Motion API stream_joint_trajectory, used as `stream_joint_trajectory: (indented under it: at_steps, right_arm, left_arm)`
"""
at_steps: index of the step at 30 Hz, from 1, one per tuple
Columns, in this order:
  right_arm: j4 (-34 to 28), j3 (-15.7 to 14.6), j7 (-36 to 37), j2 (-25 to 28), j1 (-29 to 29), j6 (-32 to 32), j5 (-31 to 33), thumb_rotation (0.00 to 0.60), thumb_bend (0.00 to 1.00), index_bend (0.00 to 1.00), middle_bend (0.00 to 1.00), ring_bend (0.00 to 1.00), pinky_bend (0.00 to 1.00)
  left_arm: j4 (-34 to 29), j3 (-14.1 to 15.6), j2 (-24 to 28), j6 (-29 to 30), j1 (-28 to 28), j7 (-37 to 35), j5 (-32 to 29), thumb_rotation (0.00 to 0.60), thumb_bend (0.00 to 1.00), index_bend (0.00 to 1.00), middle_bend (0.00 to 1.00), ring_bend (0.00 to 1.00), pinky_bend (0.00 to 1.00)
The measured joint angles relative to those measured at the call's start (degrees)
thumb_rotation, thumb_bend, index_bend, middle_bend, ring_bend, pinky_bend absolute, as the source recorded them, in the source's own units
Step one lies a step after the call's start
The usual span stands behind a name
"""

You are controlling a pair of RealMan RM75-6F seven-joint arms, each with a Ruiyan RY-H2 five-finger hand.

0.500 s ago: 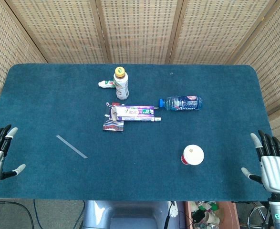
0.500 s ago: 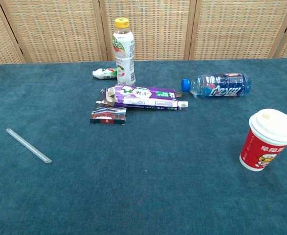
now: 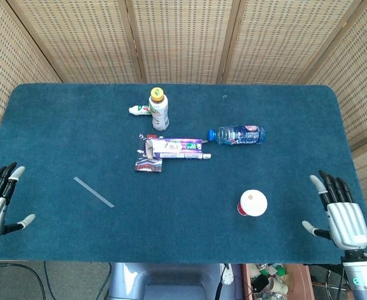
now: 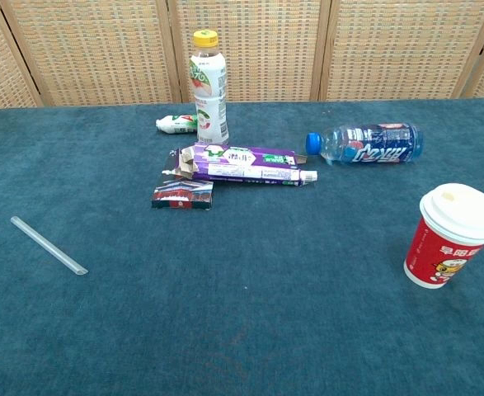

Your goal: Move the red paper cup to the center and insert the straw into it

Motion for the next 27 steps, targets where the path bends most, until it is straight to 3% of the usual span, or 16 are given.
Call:
stream_joint_trajectory:
  at_steps: [6,16,27]
  right_arm:
    - [-0.1,0.3,4.8,1.7,6.7,-7.0,-5.2,0.600,0.00,0.00,0.00,0.00,0.00]
    - [-1.2,1.1,10.3,1.9,18.7,-22.9,-7.0,0.600,0.00,0.00,0.01,0.00,0.01]
    - [0.2,1.7,3.7,-2.5,25.2,-33.7,-0.9,0.600,0.00,0.03,0.07,0.00,0.08]
  left_arm:
    - [0.0,-0.8,-0.2,-0.7,-0.4,0.3,-2.0,0.600,0.08,0.00,0.00,0.00,0.00]
    - [0.0,-1.8,-0.5,-2.7,-1.4,1.0,-5.4,0.600,0.08,0.00,0.00,0.00,0.00]
    - [0.3,-2.7,-0.4,-4.7,-2.5,0.3,-8.1,0.600,0.08,0.00,0.00,0.00,0.00]
